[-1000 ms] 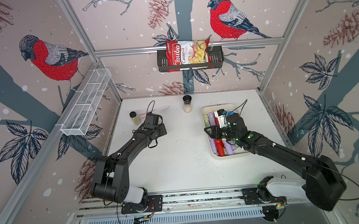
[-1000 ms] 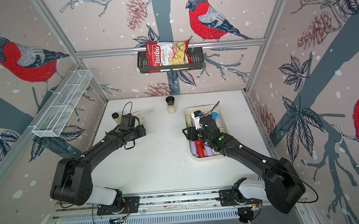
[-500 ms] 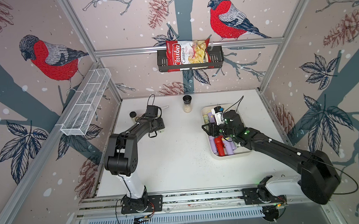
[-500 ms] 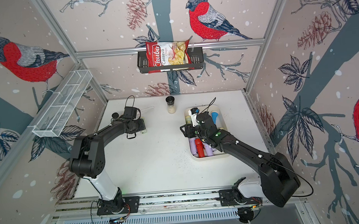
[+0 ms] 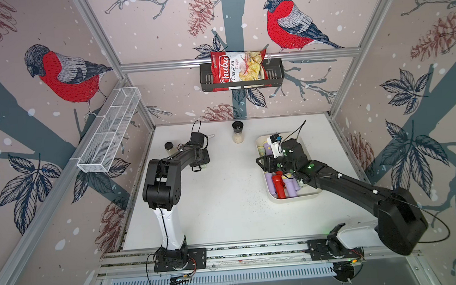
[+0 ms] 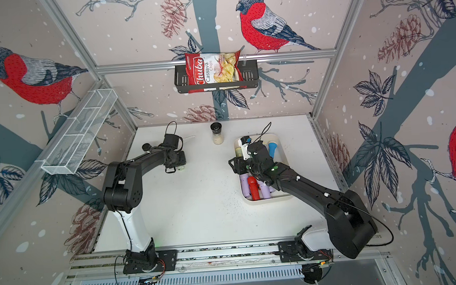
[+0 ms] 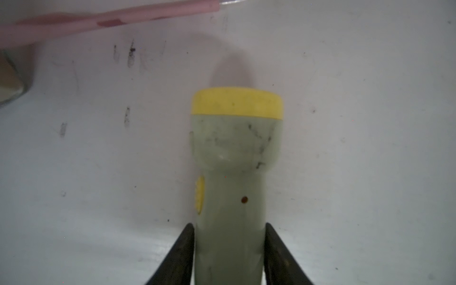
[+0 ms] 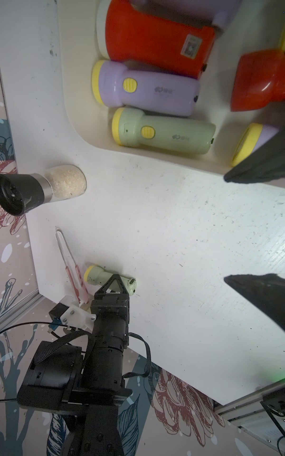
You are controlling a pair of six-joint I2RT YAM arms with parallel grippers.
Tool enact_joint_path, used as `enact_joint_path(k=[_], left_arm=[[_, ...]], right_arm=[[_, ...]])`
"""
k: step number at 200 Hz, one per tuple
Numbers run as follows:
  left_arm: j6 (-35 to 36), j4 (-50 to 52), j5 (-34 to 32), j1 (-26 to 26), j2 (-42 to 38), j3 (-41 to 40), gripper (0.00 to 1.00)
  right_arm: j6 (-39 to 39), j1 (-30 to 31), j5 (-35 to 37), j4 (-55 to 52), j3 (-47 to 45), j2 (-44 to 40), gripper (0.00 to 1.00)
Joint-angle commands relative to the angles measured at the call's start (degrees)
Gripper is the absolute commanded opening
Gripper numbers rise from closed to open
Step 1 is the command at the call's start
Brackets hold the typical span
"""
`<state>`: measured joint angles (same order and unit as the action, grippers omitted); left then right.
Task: Put the flashlights into the storage boxes
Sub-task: Pick up the flashlight from the center of the board.
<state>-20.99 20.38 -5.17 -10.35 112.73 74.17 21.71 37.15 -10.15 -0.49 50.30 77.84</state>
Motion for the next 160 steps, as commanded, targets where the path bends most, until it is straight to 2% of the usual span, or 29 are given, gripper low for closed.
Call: enact_joint_path(k=[1,47,74,114,160], left_arm=[[0.37,0.94,-1.0,0.01,0.26,-0.31,0.38],[-0.24,-2.76,1.42,-0.01,-4.2,-4.56,0.25],[-1.04,-6.43,4.54,0.06,-9.9,-8.94,0.2],[-3.23,-12.85,14.34,-0.52,-19.18,-16.51,0.15],[-5.58,-16.22,15.67,-4.05,-31.06,-24.65,0.1]], right_arm=[[-1.33,0.11,0.74,0.5,0.33,-0.27,0.58],[-0.39,0.05,1.44,2.82,-2.5,-4.59,0.57],[0.74,0.09,1.8,4.91,-4.95,-8.17,0.57],[1.09,-0.1,1.09,3.83,-4.93,-9.49,0.57],[5.24,0.25,-1.25,6.87,-7.29,-11.48,0.57]])
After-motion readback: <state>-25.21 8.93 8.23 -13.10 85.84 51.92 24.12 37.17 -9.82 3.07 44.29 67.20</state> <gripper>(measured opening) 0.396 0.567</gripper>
